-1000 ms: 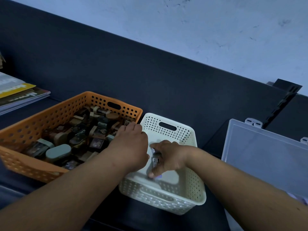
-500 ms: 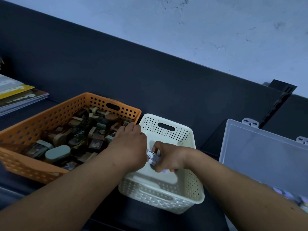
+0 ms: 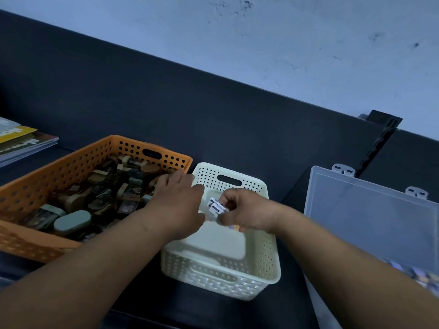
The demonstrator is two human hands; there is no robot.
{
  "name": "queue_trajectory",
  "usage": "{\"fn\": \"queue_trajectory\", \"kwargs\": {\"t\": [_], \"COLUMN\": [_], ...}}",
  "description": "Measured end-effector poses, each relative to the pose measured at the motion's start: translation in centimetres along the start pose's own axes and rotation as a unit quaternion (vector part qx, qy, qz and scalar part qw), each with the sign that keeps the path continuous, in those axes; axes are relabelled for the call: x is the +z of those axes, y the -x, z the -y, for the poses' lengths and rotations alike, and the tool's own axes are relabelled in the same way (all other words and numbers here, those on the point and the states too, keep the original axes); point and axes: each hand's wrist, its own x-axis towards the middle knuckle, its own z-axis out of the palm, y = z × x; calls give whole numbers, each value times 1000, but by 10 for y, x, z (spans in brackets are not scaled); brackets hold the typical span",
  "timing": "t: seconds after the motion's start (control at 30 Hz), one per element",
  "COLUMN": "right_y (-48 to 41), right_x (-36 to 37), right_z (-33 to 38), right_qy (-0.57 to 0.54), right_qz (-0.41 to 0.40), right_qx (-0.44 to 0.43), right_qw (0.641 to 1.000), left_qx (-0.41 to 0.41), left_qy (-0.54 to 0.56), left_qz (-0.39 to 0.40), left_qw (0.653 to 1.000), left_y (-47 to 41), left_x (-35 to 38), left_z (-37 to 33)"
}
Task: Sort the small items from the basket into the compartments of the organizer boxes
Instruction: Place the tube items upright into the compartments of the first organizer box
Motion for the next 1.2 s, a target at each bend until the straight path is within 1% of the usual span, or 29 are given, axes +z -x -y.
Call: {"fn": "queue_trajectory", "kwargs": {"t": [0.07, 0.1, 0.13, 0.17, 0.23, 0.27, 0.33, 0.4, 0.47, 0.5, 0.53, 0.6, 0.63, 0.67, 0.8, 0.87, 0.93, 1.07, 1.13, 1.2], "right_y": [13, 20, 29, 38, 57, 67, 89, 110, 131, 140, 149, 165, 173, 180, 207, 219, 227, 231, 236, 242], "right_x": [-10, -15, -20, -24, -34, -39, -49, -58, -70, -77, -84, -96, -101, -105, -114, -119, -121, -120, -123, -127], "right_z": [5, 8, 10, 12, 13, 12, 8, 0, -15, -25, -35, -60, -73, -86, -124, -138, -150, -158, -160, -164], "right_qy": [-31, -36, -38, -40, -50, -57, -77, -95, -156, -222, -311, -470, -513, -534, -565, -579, -582, -581, -555, -492], "right_qz": [-9, -10, -14, -20, -35, -41, -51, -60, -64, -57, -45, -39, -51, -66, -127, -150, -164, -176, -165, -155], "right_qx": [-21, -32, -43, -53, -74, -86, -103, -101, -84, -71, -60, -56, -56, -53, -39, -40, -36, -48, -62, -72], "right_qw": [999, 999, 998, 998, 995, 994, 990, 988, 982, 971, 948, 880, 855, 841, 814, 801, 796, 793, 813, 854], "left_qx": [20, 28, 32, 32, 37, 39, 48, 55, 54, 46, 32, -2, -19, -34, -75, -79, -91, -135, -139, -136], "left_qy": [38, 78, 143, 232, 401, 442, 487, 526, 568, 596, 624, 680, 703, 720, 771, 783, 789, 800, 801, 797], "left_qz": [-16, -26, -34, -34, -13, -14, -23, -23, -16, -16, -19, -19, -15, -9, 30, 55, 57, -12, -44, -60], "left_qw": [999, 996, 989, 972, 915, 896, 872, 848, 821, 802, 781, 733, 711, 693, 631, 614, 605, 585, 581, 586], "left_y": [0, 1, 3, 4, 9, 11, 15, 19, 18, 18, 17, 13, 12, 10, 6, 8, 9, 6, 5, 7], "left_x": [-8, -13, -19, -25, -38, -43, -49, -53, -53, -53, -52, -50, -49, -47, -41, -36, -30, -23, -24, -27], "left_z": [-4, -8, -13, -19, -36, -46, -67, -88, -109, -119, -128, -152, -166, -179, -225, -247, -272, -306, -308, -304]}}
